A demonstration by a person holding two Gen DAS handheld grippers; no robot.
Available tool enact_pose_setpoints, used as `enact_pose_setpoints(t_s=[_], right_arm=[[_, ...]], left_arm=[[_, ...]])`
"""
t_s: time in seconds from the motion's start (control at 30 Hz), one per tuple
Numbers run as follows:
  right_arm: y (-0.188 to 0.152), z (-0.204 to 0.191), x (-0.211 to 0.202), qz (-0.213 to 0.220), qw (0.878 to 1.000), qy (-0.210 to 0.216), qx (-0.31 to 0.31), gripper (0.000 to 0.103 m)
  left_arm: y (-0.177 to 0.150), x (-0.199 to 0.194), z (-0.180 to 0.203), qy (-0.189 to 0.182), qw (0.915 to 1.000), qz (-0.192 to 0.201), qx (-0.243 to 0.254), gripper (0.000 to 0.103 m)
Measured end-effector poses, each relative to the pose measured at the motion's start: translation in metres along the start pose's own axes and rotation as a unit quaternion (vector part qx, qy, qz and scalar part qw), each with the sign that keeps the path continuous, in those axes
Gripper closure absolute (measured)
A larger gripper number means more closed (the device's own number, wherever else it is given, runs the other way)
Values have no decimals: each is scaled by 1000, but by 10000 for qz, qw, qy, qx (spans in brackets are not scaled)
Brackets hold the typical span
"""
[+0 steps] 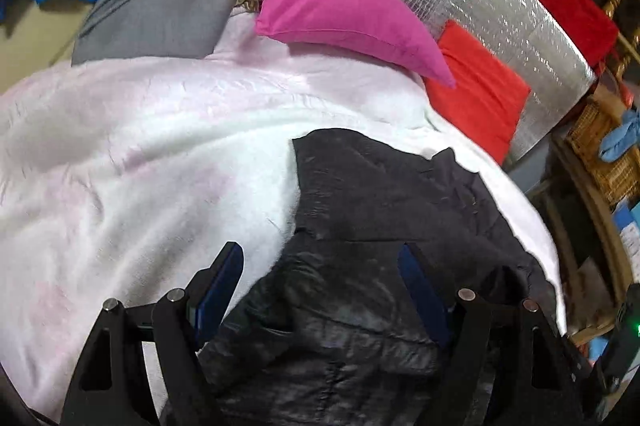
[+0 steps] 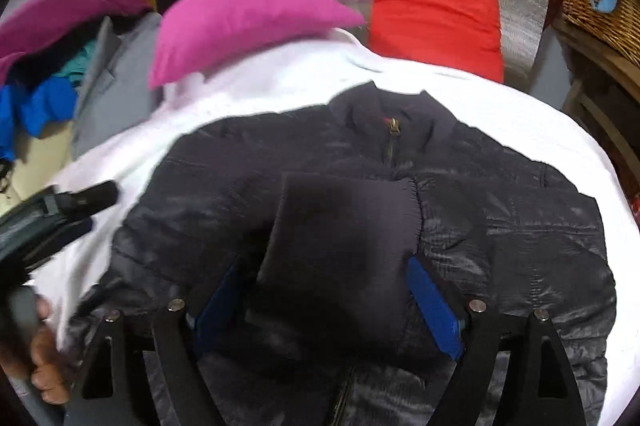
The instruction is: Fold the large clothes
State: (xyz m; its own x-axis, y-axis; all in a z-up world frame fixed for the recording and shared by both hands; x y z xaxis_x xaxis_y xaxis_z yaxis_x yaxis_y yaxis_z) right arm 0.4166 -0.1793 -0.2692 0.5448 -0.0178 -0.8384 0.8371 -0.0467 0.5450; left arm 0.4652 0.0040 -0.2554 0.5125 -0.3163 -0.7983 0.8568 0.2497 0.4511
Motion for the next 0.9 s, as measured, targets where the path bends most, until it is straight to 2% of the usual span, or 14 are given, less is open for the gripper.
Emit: enact_pose_setpoints(t_s=[0.07,0.1,0.13,0.17,0.3,0.4,0.47,0.6,0.67,0.7,0.73,0.8,0.87,0.9], right_arm=[[0,10,1,2,9999,-49,154,35],[-1,15,-1,-10,9996,59,259,49],[-2,22,-4,-15,9990,211,396,72],[-2,31,-8,-4,9984,247,515,80],[-1,83,-34,465,9910,510,1147,85],[-10,134,-48,662,9772,797,1855,85],[-22,177,-50,782,9604,1036,2466,85],[-54,244,-27,611,9074,1870,3713,82],[-73,269,-10,509,8540,2661,4442,68],[-79,277,-5,508,8299,3019,4664,46],[-83,282,-3,603,8089,3340,4801,35],[-90,295,-6,868,7662,3827,5089,33],[-94,304,-12,1080,7507,3974,5165,26],[-93,304,-14,1116,7501,3995,5150,25]], left_arm=[[-2,-1,-3,-4,10000,-28,23,23],[-2,-1,-3,-9,10000,-34,33,23],[-3,-1,-3,3,10000,-37,58,23],[-4,-2,-3,24,10000,-30,91,23],[-6,-5,3,84,9995,44,303,23],[-6,-9,5,182,9990,132,394,23],[-6,-8,5,163,9990,105,406,23],[-7,3,9,306,9980,-51,556,23],[-7,7,10,357,9975,-105,608,23],[-6,9,9,390,9975,-121,584,23],[-5,10,8,397,9976,-136,551,23],[-4,11,6,372,9979,-160,507,23],[-3,10,4,337,9983,-149,461,23],[-3,10,3,290,9985,-152,447,23]])
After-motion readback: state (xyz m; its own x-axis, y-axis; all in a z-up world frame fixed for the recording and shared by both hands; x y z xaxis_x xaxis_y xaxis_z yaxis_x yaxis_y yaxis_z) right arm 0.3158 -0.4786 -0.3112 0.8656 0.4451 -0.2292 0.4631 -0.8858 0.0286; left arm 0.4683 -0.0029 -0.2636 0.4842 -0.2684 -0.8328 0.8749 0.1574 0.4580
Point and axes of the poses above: each gripper's, at about its wrist camera, not at the fingertips, and x roughly the way its jaws point, z to its right, y to its top, the point moved 5 cm from there along x, roughly the way its jaws point, and after that the axes turned 10 degrees about -z, right-handed, at the moved point
